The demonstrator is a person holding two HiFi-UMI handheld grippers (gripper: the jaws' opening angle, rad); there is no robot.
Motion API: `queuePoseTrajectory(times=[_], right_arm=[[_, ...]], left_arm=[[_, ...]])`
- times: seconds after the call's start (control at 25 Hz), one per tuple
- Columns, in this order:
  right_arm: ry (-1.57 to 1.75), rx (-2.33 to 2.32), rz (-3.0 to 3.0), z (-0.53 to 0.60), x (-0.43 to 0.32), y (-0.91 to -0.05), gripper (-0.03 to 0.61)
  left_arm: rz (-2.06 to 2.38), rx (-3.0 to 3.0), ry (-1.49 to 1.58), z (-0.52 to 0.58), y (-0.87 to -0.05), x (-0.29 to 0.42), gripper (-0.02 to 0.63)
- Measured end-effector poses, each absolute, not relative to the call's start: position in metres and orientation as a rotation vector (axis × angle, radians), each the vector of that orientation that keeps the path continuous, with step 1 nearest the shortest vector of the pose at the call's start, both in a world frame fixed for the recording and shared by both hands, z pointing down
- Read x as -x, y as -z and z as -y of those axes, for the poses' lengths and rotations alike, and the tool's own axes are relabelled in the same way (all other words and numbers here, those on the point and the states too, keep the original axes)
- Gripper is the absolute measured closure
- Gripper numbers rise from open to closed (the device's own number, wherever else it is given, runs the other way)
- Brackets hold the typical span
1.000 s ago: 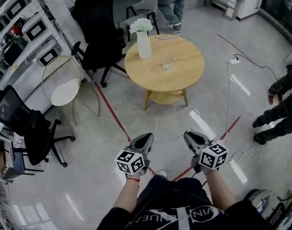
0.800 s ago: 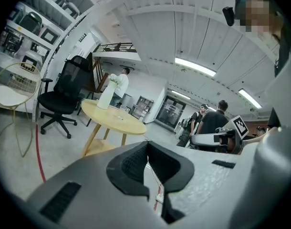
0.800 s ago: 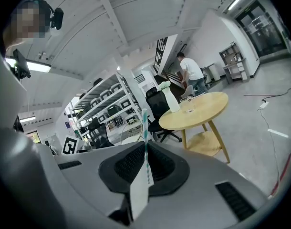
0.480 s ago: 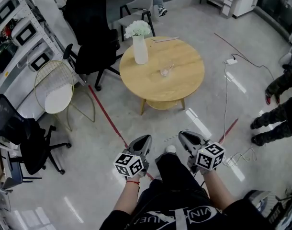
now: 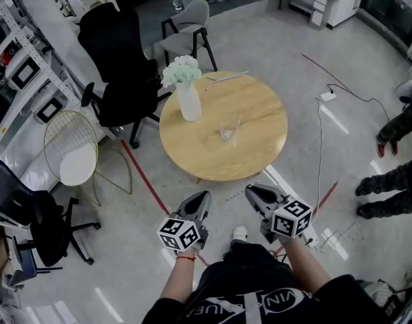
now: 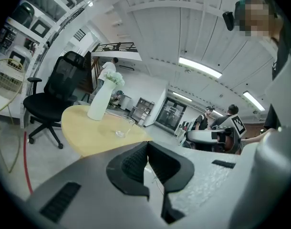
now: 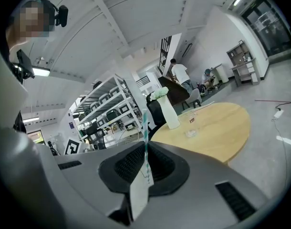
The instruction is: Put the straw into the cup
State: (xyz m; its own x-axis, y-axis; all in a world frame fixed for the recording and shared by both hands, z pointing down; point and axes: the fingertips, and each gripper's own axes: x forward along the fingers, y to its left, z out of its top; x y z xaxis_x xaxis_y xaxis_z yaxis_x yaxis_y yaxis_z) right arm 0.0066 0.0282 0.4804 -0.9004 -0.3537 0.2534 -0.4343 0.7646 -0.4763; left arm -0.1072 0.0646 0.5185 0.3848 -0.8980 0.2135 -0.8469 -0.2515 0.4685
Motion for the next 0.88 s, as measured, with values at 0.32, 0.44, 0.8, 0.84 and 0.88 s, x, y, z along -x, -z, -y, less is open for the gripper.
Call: queuePoseTrajectory(times=[0.32,0.44,0.8,0.84,0.88], right_arm=[[-0.814,-0.581,2.833,0.046,0.000,-0.484,0.557],[-0.825,-0.574,2.828,0.064,0.001,-0.488,0.557],[-0.860,-0.606,2.856,0.116,0.010,-0.482,0.557],[-0.861,-0.611,2.861,0.122,0.013,-0.481,0.557],[-0.861,-0.616,2.866,0.128,0.016,-0.480,0.557]], left_arm=[[1.512,-2.121,0.127,0.008,-0.525,0.105,0.604],[1.518,-2.113,0.123,0.024,-0.529,0.105,0.604],[1.486,-2.108,0.084,0.064,-0.540,0.112,0.604],[1.478,-2.111,0.079,0.070,-0.542,0.114,0.604],[1.470,-2.116,0.075,0.076,-0.542,0.116,0.604]])
